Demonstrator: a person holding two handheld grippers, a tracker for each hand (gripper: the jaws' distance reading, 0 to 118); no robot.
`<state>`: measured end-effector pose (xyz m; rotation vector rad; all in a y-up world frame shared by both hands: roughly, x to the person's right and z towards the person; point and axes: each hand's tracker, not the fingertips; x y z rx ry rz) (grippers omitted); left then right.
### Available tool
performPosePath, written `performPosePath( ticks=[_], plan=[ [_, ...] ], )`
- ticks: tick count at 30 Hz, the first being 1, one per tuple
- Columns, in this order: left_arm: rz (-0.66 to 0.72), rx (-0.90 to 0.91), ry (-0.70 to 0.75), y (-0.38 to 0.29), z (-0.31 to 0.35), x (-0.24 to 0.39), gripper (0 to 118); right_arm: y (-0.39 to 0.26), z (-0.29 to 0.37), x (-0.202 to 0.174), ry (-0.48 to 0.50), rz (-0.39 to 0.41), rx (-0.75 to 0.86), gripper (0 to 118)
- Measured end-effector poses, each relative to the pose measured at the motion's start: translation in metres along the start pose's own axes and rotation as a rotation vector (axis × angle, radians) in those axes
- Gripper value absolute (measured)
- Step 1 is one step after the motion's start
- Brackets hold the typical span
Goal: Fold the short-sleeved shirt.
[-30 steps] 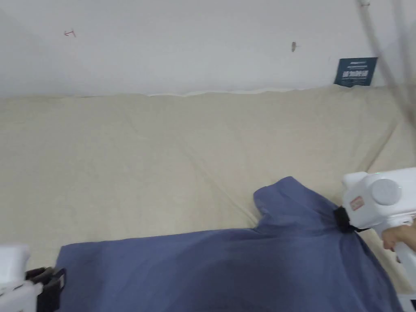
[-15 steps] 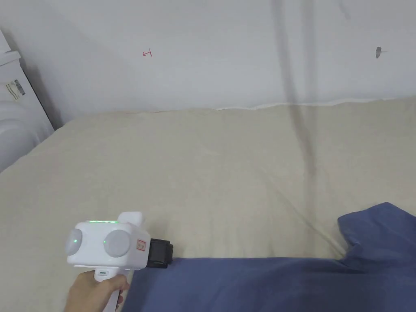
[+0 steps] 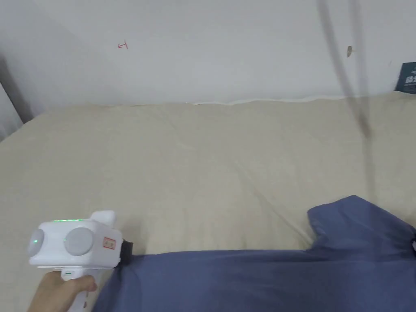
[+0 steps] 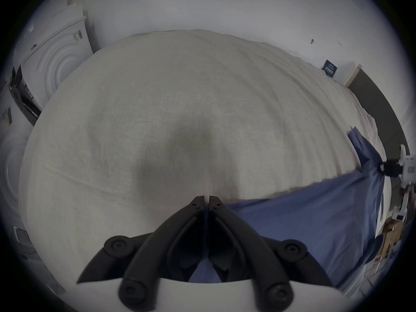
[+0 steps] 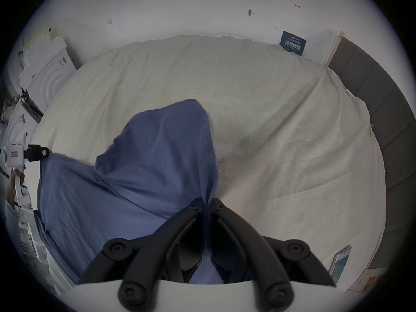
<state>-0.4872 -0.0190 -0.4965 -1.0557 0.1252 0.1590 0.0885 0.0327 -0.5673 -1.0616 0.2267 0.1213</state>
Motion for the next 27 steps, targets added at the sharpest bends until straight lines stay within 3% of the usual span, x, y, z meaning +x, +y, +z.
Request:
performPosePath(
  ticks=[12, 21, 25, 27],
  plan=[
    [-0.041, 0.15, -0.007, -0.042, 0.116, -0.002, 3, -0.042, 0.099, 0.016, 0.063, -0.035, 0.124, 6],
    [-0.001, 0.198, -0.007, -0.19, 0.194, -0.02, 3, -0.183, 0.161, 0.006, 0.111, -0.036, 0.109, 6],
    [0.032, 0.137, 0.003, -0.24, 0.191, -0.026, 3, -0.246, 0.157, -0.001, 0.118, -0.022, 0.039, 6],
    [0.027, 0.112, -0.007, -0.256, 0.187, -0.028, 3, -0.269, 0.151, -0.001, 0.13, -0.056, 0.007, 6]
  ],
)
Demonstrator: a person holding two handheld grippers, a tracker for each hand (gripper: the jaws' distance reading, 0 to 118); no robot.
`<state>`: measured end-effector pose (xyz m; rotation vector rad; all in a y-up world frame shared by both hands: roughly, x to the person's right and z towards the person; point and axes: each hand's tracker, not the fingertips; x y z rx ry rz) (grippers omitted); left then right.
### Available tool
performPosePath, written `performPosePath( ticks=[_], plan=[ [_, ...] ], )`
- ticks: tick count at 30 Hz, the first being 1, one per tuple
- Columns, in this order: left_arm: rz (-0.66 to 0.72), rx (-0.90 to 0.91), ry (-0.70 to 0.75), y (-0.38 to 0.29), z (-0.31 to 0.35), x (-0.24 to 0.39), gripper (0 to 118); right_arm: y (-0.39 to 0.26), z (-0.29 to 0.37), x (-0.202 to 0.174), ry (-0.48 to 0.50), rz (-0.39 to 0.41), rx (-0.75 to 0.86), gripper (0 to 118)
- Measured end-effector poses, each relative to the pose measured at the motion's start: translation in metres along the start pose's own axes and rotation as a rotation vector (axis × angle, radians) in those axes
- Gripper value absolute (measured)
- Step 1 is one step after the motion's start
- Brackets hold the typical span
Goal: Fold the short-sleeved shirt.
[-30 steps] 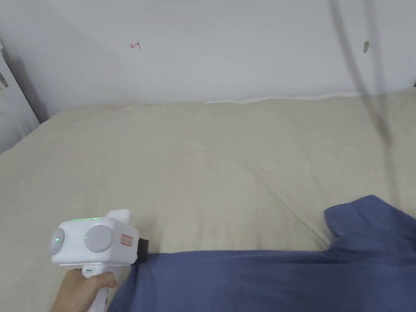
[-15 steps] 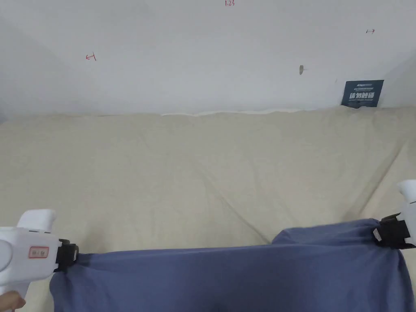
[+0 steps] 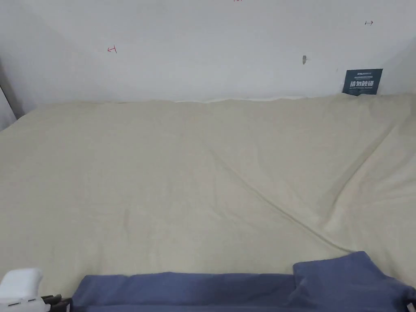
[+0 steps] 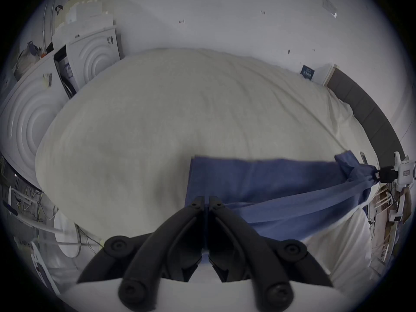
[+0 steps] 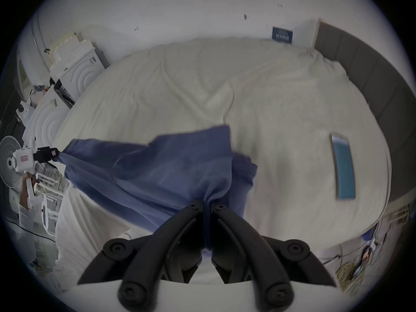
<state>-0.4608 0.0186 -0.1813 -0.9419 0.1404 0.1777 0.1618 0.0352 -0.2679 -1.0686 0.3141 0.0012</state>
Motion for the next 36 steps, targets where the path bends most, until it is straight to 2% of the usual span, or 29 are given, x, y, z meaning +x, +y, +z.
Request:
performPosePath(
  ticks=[5, 6, 7, 8, 9, 10, 11, 15, 18, 19, 20, 21, 22, 23, 24, 25, 26, 28, 31, 34, 36],
  plan=[
    [-0.037, -0.045, 0.021, -0.026, -0.006, 0.013, 3, -0.026, -0.021, 0.001, -0.001, -0.028, -0.044, 6],
    [-0.049, -0.066, 0.016, -0.028, -0.012, 0.012, 10, -0.027, -0.023, 0.001, 0.006, -0.027, -0.045, 10],
    [-0.037, -0.056, 0.013, -0.03, -0.014, 0.011, 29, -0.027, -0.023, -0.001, 0.003, -0.027, -0.042, 20],
    [-0.03, -0.06, 0.015, -0.031, -0.017, 0.011, 62, -0.027, -0.023, -0.003, -0.013, -0.027, -0.036, 40],
    [-0.02, -0.069, 0.017, -0.031, -0.017, 0.012, 102, -0.024, -0.018, -0.003, -0.024, -0.022, -0.03, 78],
    [-0.01, -0.056, 0.014, -0.034, -0.012, 0.013, 114, -0.022, -0.015, -0.006, -0.048, -0.005, -0.022, 97],
    [0.021, -0.007, 0.003, -0.033, -0.004, 0.013, 114, -0.021, -0.01, -0.008, -0.06, 0.013, -0.007, 105],
    [0.13, 0.074, -0.063, -0.02, 0.019, -0.002, 114, -0.011, 0.025, -0.027, -0.087, 0.026, 0.094, 105],
    [0.101, 0.091, -0.071, -0.016, 0.035, 0.007, 113, -0.01, 0.045, -0.05, -0.054, 0.024, 0.21, 102],
    [0.098, 0.107, -0.062, -0.016, 0.04, 0.011, 113, -0.01, 0.05, -0.061, -0.031, 0.031, 0.247, 96],
    [0.101, 0.118, -0.057, -0.016, 0.042, 0.013, 112, -0.01, 0.051, -0.068, -0.019, 0.032, 0.266, 84],
    [0.094, 0.125, -0.066, -0.017, 0.045, 0.016, 102, -0.01, 0.053, -0.081, 0.012, 0.036, 0.288, 59],
    [0.089, 0.128, -0.068, -0.018, 0.052, 0.024, 86, -0.01, 0.052, -0.091, 0.04, 0.06, 0.295, 35],
    [0.087, 0.133, -0.071, -0.02, 0.054, 0.027, 61, -0.011, 0.05, -0.1, 0.044, 0.073, 0.294, 16],
    [0.072, 0.13, -0.076, -0.023, 0.053, 0.029, 15, -0.011, 0.043, -0.108, 0.035, 0.07, 0.293, 11],
    [0.069, 0.134, -0.063, -0.026, 0.052, 0.032, 3, -0.012, 0.037, -0.116, 0.042, 0.081, 0.295, 8],
    [0.073, 0.136, -0.043, -0.03, 0.049, 0.032, 3, -0.013, 0.032, -0.123, 0.077, 0.1, 0.289, 2],
    [0.113, 0.075, -0.05, -0.038, 0.045, 0.025, 1, -0.015, 0.015, -0.139, 0.129, 0.12, 0.242, 1],
    [0.154, 0.086, -0.06, -0.05, 0.04, 0.012, 0, -0.02, -0.006, -0.16, 0.177, 0.145, 0.186, 1],
    [0.206, 0.076, -0.08, -0.051, 0.035, -0.003, 0, -0.028, -0.022, -0.184, 0.154, 0.254, 0.135, 0],
    [0.248, 0.097, -0.116, -0.046, 0.032, -0.015, 0, -0.03, -0.032, -0.193, 0.171, 0.265, 0.1, 0]
  ],
)
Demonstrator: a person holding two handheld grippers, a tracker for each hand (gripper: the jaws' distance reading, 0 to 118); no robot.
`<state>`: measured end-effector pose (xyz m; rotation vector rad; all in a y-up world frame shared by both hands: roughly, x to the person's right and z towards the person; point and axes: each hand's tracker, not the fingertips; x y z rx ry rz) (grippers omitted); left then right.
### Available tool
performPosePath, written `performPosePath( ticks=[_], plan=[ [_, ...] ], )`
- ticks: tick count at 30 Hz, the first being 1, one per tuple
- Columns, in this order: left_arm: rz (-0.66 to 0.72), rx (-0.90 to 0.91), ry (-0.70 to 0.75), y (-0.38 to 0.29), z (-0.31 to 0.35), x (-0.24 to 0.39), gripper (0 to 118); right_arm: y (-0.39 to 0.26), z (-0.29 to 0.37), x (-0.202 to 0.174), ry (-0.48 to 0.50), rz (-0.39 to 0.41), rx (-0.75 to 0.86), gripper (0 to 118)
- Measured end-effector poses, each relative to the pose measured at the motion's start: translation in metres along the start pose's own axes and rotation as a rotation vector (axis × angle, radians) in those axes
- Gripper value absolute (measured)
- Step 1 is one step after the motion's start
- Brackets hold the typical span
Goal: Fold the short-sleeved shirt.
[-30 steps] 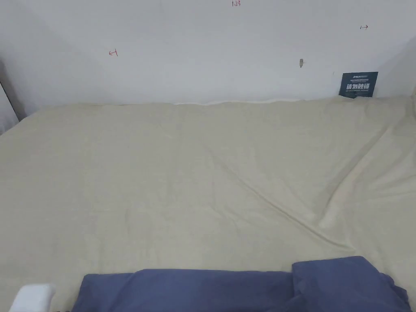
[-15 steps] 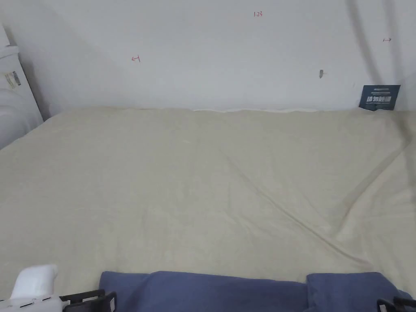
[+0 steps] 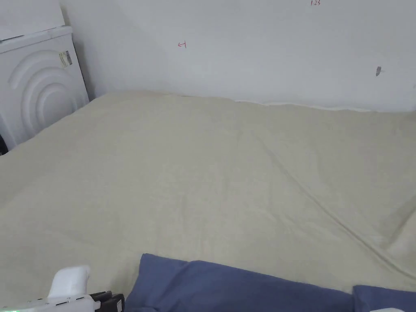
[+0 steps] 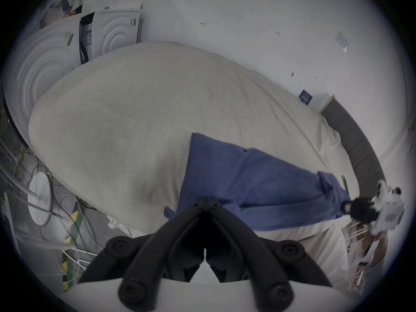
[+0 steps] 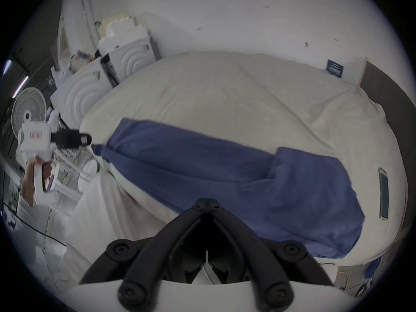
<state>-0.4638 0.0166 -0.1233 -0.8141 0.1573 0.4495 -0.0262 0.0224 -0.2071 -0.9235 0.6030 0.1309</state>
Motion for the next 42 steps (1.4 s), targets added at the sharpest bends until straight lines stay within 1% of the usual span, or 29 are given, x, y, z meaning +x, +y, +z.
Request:
performPosePath(
  ticks=[2, 3, 5, 6, 7, 8, 9, 10, 11, 14, 16, 18, 19, 20, 21, 25, 27, 29, 31, 32, 33, 35, 36, 37, 38, 39, 40, 41, 42],
  plan=[
    [0.032, 0.003, -0.051, 0.01, -0.003, -0.007, 0, 0.001, -0.006, -0.002, 0.013, -0.008, -0.017, 0],
    [0.033, 0.011, -0.052, 0.015, -0.004, -0.011, 0, 0.001, -0.009, -0.002, 0.011, -0.008, -0.023, 0],
    [0.054, 0.012, -0.129, 0.026, -0.011, -0.018, 0, 0.004, -0.011, -0.003, 0.002, -0.009, -0.029, 0],
    [0.068, -0.004, -0.163, 0.031, -0.014, -0.025, 18, 0.006, -0.012, -0.001, -0.001, -0.018, -0.032, 0],
    [0.08, -0.017, -0.203, 0.037, -0.02, -0.03, 47, 0.008, -0.013, 0.001, 0.0, -0.028, -0.035, 0],
    [0.081, -0.048, -0.242, 0.041, -0.029, -0.034, 80, 0.011, -0.013, -0.001, -0.002, -0.038, -0.032, 0],
    [0.084, -0.078, -0.264, 0.044, -0.037, -0.035, 108, 0.014, -0.014, 0.0, -0.008, -0.046, -0.032, 0],
    [0.082, -0.101, -0.305, 0.045, -0.042, -0.036, 114, 0.016, -0.015, 0.0, -0.014, -0.049, -0.033, 0],
    [0.075, -0.12, -0.353, 0.047, -0.049, -0.037, 114, 0.018, -0.017, 0.001, -0.019, -0.053, -0.033, 0],
    [0.127, -0.184, -0.43, 0.052, -0.076, -0.05, 114, 0.024, -0.019, -0.003, -0.015, -0.067, -0.036, 0],
    [0.21, -0.211, -0.461, 0.054, -0.092, -0.06, 114, 0.027, -0.022, -0.008, -0.022, -0.066, -0.045, 0],
    [0.263, -0.245, -0.436, 0.057, -0.104, -0.072, 114, 0.028, -0.026, -0.011, -0.03, -0.054, -0.054, 0],
    [0.267, -0.26, -0.422, 0.058, -0.109, -0.078, 114, 0.028, -0.028, -0.011, -0.031, -0.052, -0.058, 0],
    [0.27, -0.248, -0.43, 0.058, -0.11, -0.081, 114, 0.029, -0.03, -0.013, -0.029, -0.051, -0.065, 0],
    [0.281, -0.238, -0.469, 0.06, -0.107, -0.082, 114, 0.029, -0.032, -0.013, -0.028, -0.05, -0.072, 0],
    [0.247, -0.261, -0.462, 0.061, -0.109, -0.079, 114, 0.029, -0.037, -0.015, -0.021, -0.054, -0.084, 0],
    [0.25, -0.269, -0.487, 0.058, -0.111, -0.071, 114, 0.028, -0.04, -0.015, -0.015, -0.059, -0.089, 0],
    [0.261, -0.299, -0.541, 0.057, -0.118, -0.062, 113, 0.028, -0.041, -0.014, -0.011, -0.065, -0.092, 0],
    [0.257, -0.321, -0.532, 0.056, -0.128, -0.061, 114, 0.028, -0.042, -0.014, -0.003, -0.075, -0.094, 0],
    [0.202, -0.333, -0.493, 0.058, -0.128, -0.057, 114, 0.028, -0.042, -0.013, 0.005, -0.081, -0.094, 0],
    [0.173, -0.337, -0.49, 0.06, -0.128, -0.053, 114, 0.027, -0.042, -0.011, 0.012, -0.091, -0.096, 0],
    [0.199, -0.34, -0.498, 0.062, -0.127, -0.047, 114, 0.025, -0.043, -0.009, 0.019, -0.101, -0.102, 0],
    [0.268, -0.336, -0.539, 0.063, -0.127, -0.046, 113, 0.024, -0.043, -0.009, 0.018, -0.102, -0.105, 0],
    [0.307, -0.353, -0.606, 0.062, -0.131, -0.045, 113, 0.023, -0.044, -0.008, 0.017, -0.101, -0.108, 0],
    [0.313, -0.388, -0.663, 0.059, -0.138, -0.043, 113, 0.022, -0.045, -0.008, 0.01, -0.101, -0.116, 0],
    [0.282, -0.418, -0.643, 0.056, -0.144, -0.04, 113, 0.021, -0.045, -0.007, 0.006, -0.103, -0.119, 0],
    [0.219, -0.422, -0.557, 0.054, -0.145, -0.032, 113, 0.019, -0.045, -0.005, 0.007, -0.105, -0.12, 0],
    [0.183, -0.392, -0.541, 0.055, -0.142, -0.028, 113, 0.018, -0.045, -0.004, 0.01, -0.108, -0.121, 0],
    [0.166, -0.39, -0.561, 0.057, -0.139, -0.024, 113, 0.017, -0.043, -0.002, 0.015, -0.114, -0.118, 0]
  ],
)
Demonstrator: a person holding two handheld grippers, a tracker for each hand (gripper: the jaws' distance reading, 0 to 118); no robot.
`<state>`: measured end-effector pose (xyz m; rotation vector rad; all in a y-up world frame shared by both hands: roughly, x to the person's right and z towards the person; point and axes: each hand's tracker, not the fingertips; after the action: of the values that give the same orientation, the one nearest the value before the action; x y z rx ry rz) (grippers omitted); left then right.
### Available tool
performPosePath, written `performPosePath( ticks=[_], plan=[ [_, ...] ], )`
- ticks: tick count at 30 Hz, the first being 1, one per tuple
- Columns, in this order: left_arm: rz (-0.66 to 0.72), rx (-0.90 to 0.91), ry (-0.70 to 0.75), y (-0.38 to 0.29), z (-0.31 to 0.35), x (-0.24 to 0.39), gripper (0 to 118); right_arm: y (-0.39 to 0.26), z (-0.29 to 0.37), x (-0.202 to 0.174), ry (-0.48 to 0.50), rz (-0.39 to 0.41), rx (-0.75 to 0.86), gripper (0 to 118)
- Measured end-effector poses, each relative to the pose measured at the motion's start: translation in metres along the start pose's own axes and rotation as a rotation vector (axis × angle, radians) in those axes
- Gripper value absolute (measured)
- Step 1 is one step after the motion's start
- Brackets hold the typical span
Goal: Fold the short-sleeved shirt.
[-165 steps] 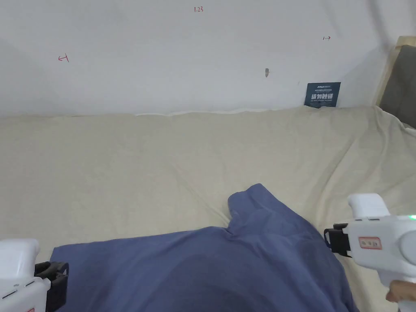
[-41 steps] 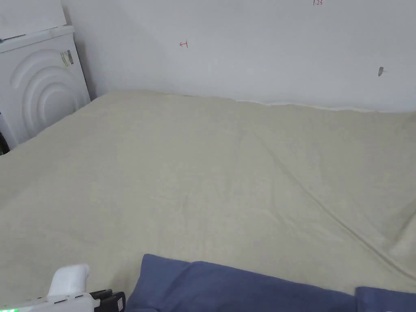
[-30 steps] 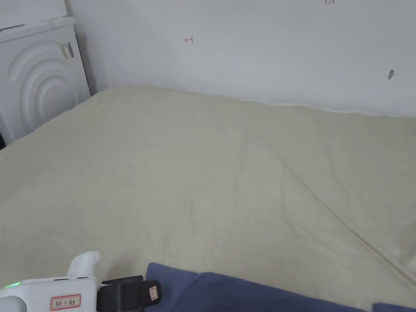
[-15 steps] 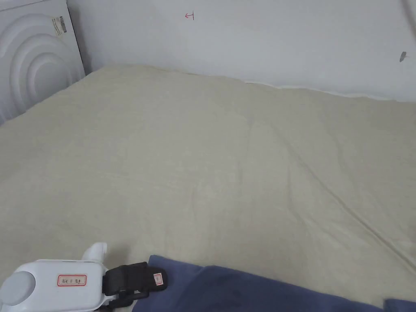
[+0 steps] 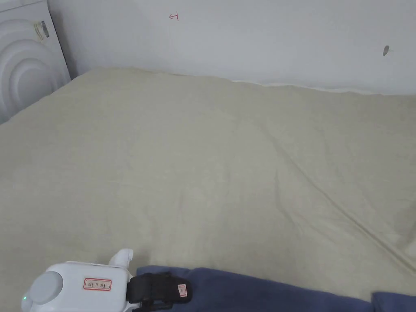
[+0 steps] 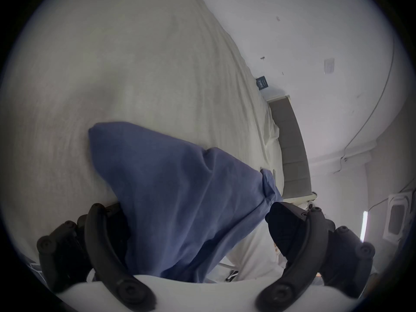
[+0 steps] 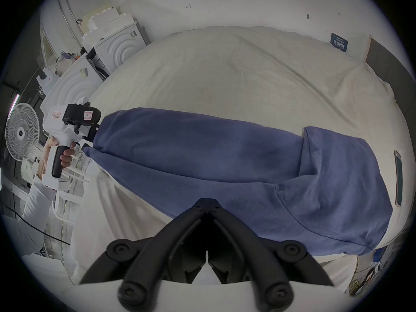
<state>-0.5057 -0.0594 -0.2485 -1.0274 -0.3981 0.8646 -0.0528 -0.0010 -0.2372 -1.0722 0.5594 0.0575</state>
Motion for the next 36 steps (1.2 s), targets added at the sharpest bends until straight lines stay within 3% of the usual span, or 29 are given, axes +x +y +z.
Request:
performPosePath(
  ticks=[2, 4, 5, 6, 7, 8, 9, 10, 13, 17, 20, 25, 32, 36],
  plan=[
    [0.029, -0.005, -0.001, 0.003, 0.001, -0.002, 110, -0.001, 0.002, 0.003, -0.003, -0.01, 0.0, 0],
    [0.049, -0.008, 0.019, 0.004, 0.005, -0.003, 91, -0.003, 0.002, 0.006, -0.006, -0.011, 0.0, 0],
    [0.03, -0.002, 0.064, 0.004, 0.008, -0.003, 67, -0.003, 0.003, 0.008, -0.011, -0.013, 0.001, 0],
    [0.026, 0.011, 0.114, 0.003, 0.012, -0.003, 14, -0.004, 0.003, 0.01, -0.013, -0.017, 0.003, 0],
    [0.03, 0.015, 0.164, 0.003, 0.013, -0.005, 10, -0.004, 0.004, 0.011, -0.013, -0.022, 0.004, 0],
    [0.055, 0.006, 0.241, 0.0, 0.01, -0.006, 10, -0.005, 0.005, 0.013, -0.011, -0.03, 0.008, 0],
    [0.113, -0.003, 0.158, -0.002, 0.009, -0.012, 10, -0.006, 0.006, 0.015, -0.006, -0.035, 0.011, 0],
    [0.106, 0.019, 0.117, -0.005, 0.009, -0.011, 10, -0.006, 0.007, 0.016, -0.004, -0.036, 0.012, 0],
    [0.033, 0.047, 0.194, -0.011, 0.009, 0.008, 10, -0.009, 0.014, 0.021, -0.01, -0.025, 0.019, 0],
    [0.043, 0.07, 0.219, -0.013, 0.014, 0.032, 10, -0.011, 0.035, 0.038, -0.044, -0.014, 0.058, 0],
    [0.042, 0.117, 0.22, -0.015, 0.025, 0.06, 10, -0.012, 0.049, 0.056, -0.072, -0.047, 0.1, 0],
    [-0.088, 0.133, 0.215, -0.031, 0.019, 0.138, 10, -0.022, 0.067, 0.086, -0.075, -0.111, 0.149, 0],
    [-0.205, -0.018, 0.198, -0.04, -0.088, 0.223, 10, -0.04, 0.084, 0.114, -0.081, -0.183, 0.201, 0],
    [-0.273, -0.153, 0.26, -0.048, -0.162, 0.25, 10, -0.05, 0.095, 0.126, -0.085, -0.206, 0.212, 0]
  ],
)
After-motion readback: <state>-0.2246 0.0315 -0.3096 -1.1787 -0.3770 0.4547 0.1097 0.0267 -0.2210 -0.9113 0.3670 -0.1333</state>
